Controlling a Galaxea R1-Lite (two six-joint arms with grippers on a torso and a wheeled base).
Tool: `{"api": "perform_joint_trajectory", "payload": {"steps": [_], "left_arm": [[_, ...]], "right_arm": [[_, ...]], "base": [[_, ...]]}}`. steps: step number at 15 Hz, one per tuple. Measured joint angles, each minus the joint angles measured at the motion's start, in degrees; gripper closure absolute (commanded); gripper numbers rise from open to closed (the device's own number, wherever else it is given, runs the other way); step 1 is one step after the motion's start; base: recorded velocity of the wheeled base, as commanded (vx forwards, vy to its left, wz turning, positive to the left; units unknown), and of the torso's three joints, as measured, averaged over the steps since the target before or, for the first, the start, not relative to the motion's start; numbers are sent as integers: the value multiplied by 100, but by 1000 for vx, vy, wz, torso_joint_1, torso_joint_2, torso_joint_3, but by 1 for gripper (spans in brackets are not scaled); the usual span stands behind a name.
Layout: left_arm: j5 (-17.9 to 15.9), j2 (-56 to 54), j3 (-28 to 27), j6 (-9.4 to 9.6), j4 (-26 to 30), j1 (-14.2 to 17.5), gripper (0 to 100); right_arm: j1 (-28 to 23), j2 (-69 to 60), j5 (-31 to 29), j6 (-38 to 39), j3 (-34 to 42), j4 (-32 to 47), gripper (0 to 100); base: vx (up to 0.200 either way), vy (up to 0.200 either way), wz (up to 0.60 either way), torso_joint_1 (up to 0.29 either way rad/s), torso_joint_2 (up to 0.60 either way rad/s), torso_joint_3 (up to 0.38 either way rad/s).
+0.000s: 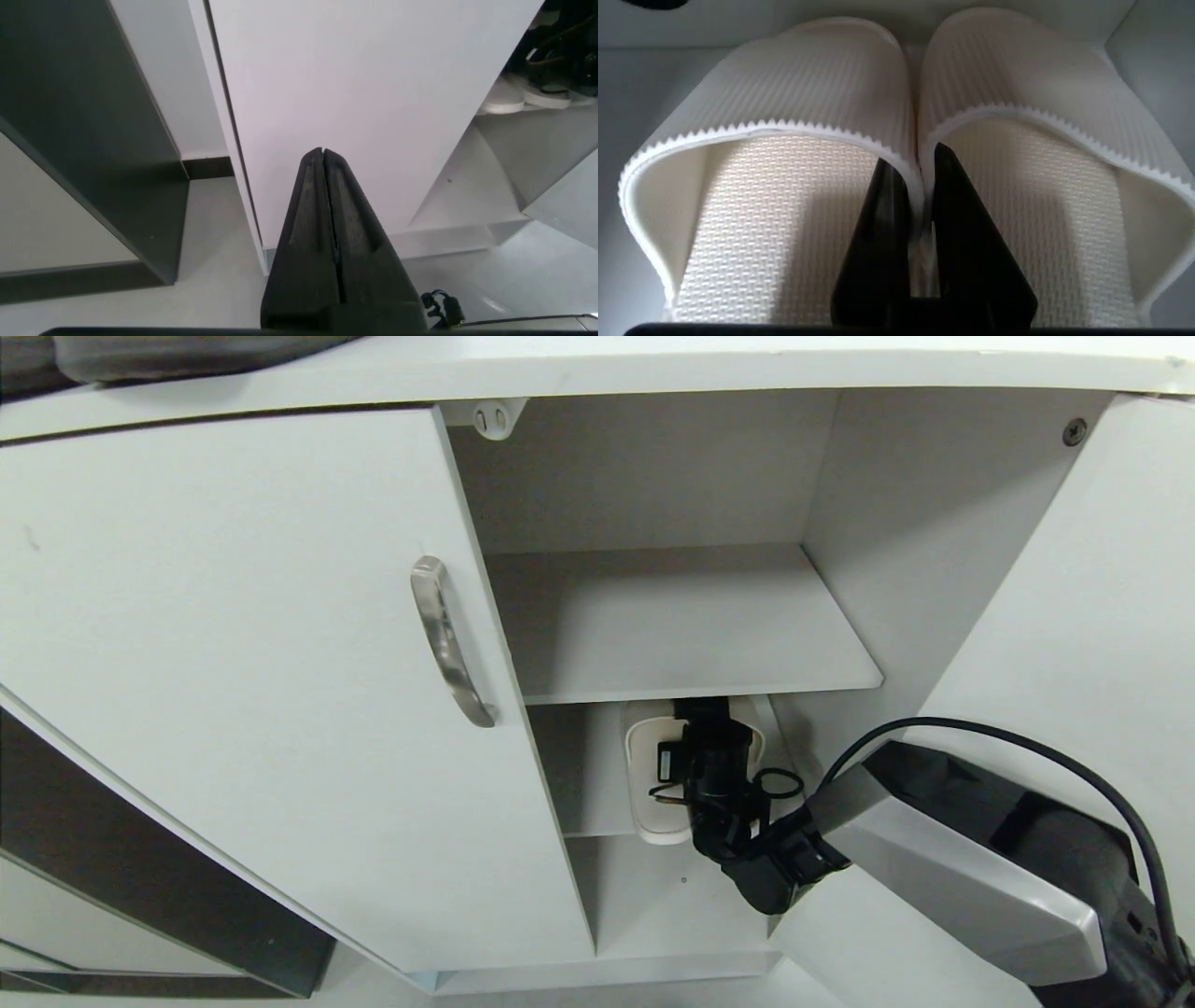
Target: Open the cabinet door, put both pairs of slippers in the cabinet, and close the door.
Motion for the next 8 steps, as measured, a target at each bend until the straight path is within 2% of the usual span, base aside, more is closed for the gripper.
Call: {"api": "perform_joint_trajectory", "payload": {"steps": [1, 4, 8], "left_arm": [[0, 0, 0, 0, 0, 0, 100], [0, 0, 0, 0, 0, 2, 100], [0, 0, 0, 0, 0, 0, 100]], "right_arm": [[-2, 7, -2, 0, -5, 2, 0], [2, 2, -40, 9, 46, -18, 0], [135, -354, -130, 9, 763, -183, 0]], "base": [[0, 0, 0, 0, 0, 0], [0, 0, 0, 0, 0, 0], [0, 0, 0, 0, 0, 0]]}}
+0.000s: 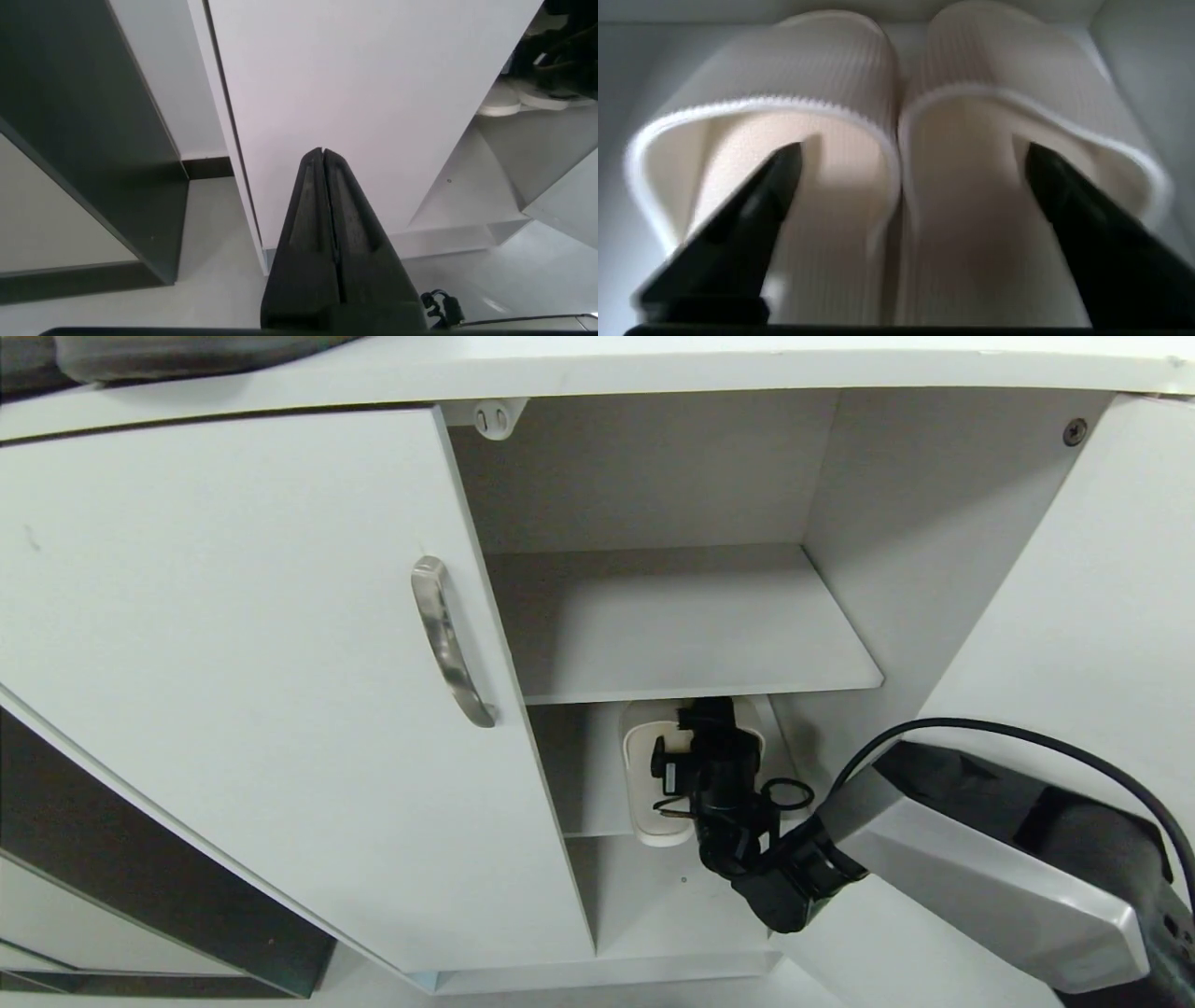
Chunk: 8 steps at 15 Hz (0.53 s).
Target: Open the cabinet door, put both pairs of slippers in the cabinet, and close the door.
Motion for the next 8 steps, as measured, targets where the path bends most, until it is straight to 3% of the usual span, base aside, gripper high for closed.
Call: {"api": "perform_joint_trajectory", "payload": {"steps": [7, 8], "left_arm": [[0, 0, 0, 4, 0, 2, 100], [2, 0, 0, 1, 0, 2, 100]], "right_arm": [[631, -1073, -191, -60, 2076, -978, 0], [661, -1146, -193, -57, 2153, -978, 0]], "base": [[0, 0, 0, 0, 0, 0], [-200, 0, 0, -2, 2, 2]]}}
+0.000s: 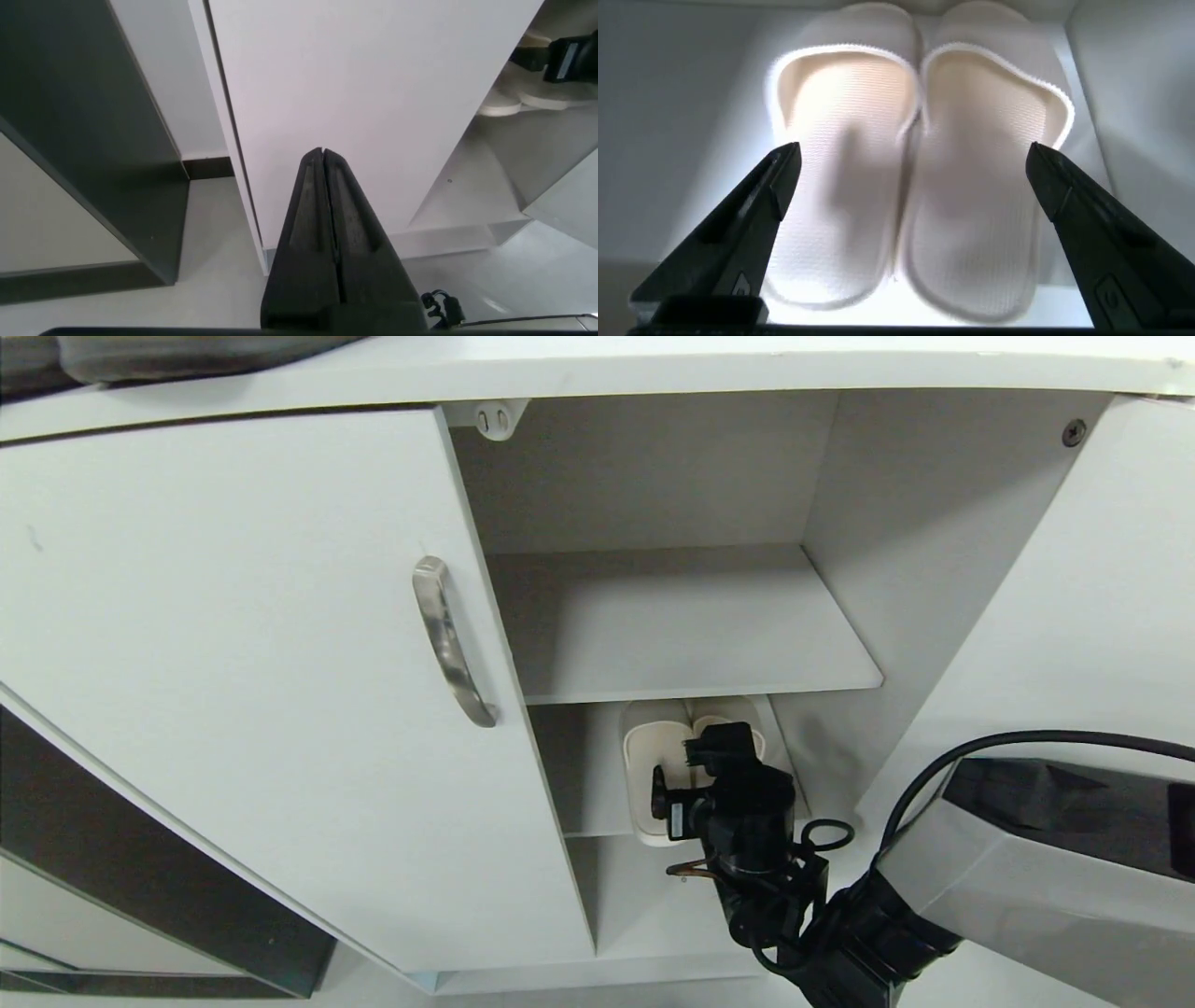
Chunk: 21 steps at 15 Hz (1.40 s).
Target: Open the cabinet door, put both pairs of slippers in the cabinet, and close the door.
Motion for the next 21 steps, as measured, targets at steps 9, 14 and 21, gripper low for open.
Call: {"api": "perform_joint_trajectory", "payload": {"steps": [9, 14, 21], "left_arm": [[0, 0, 0, -1, 1, 2, 100], [-2, 0, 0, -1, -2, 2, 100], [2, 0, 0, -1, 0, 0, 100]], "right_arm": [[30, -91, -5, 20, 113, 11, 0], [32, -54, -2, 20, 129, 2, 0], [32, -30, -5, 22, 194, -41, 0]], "base": [[-200, 0, 0, 3, 2, 2], [-80, 0, 0, 2, 0, 0], [0, 0, 0, 0, 0, 0]]}}
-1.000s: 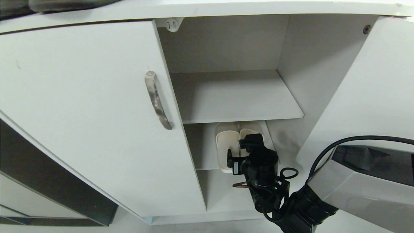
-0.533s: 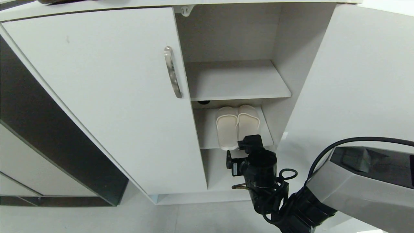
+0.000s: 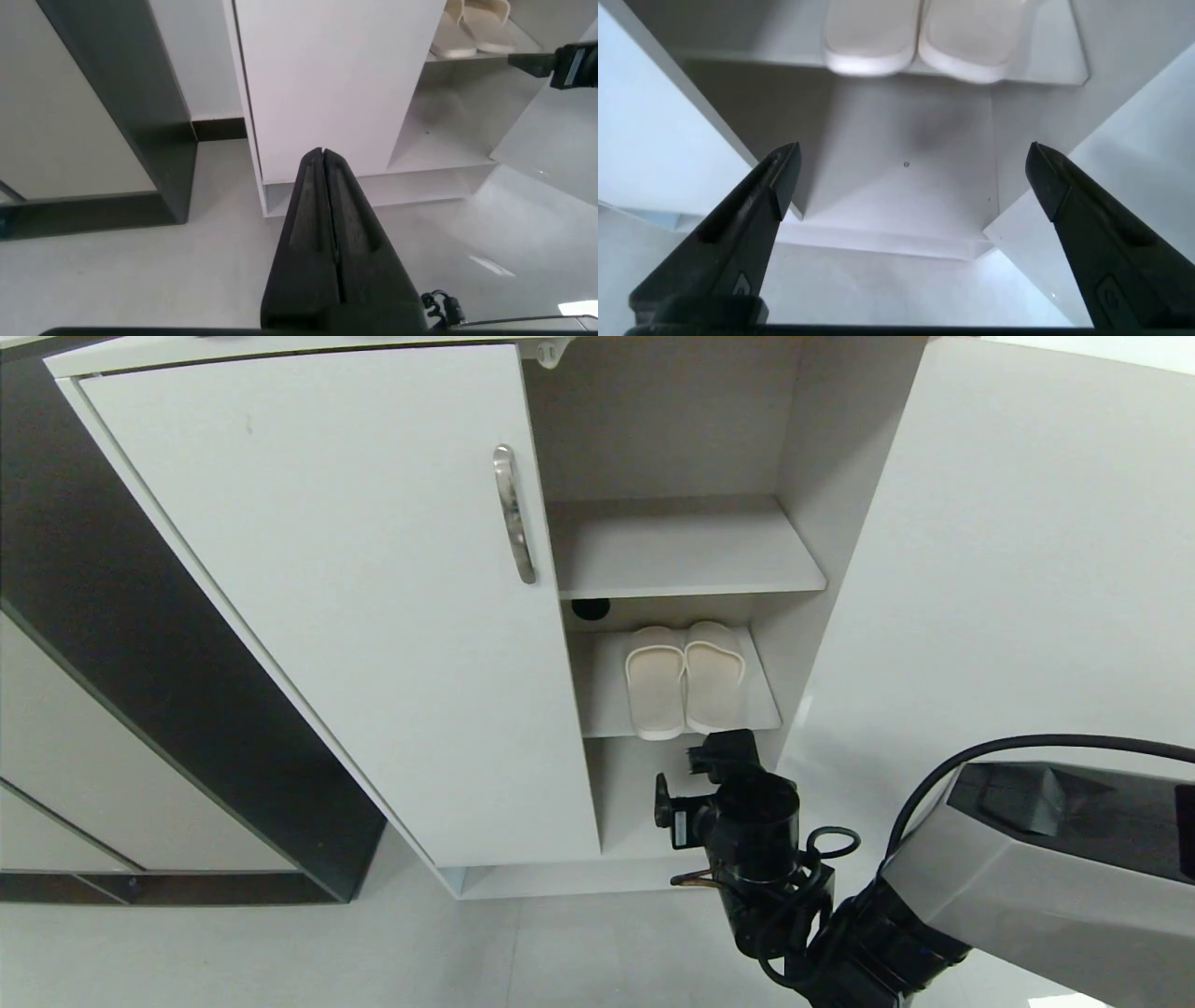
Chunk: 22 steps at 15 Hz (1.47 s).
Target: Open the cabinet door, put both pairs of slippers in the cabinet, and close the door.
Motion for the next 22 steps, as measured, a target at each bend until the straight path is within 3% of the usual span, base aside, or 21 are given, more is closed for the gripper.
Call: {"api": "perform_joint_trajectory", "payload": {"steps": [10, 22], "left_arm": [[-5, 0, 0, 0, 0, -2, 100], [0, 0, 0, 9, 0, 0, 100]], "right_arm": [[0, 5, 0, 0, 16, 1, 0], [0, 13, -17, -13, 116, -16, 0]], "base": [[0, 0, 0, 0, 0, 0], [0, 0, 0, 4, 4, 188]]}}
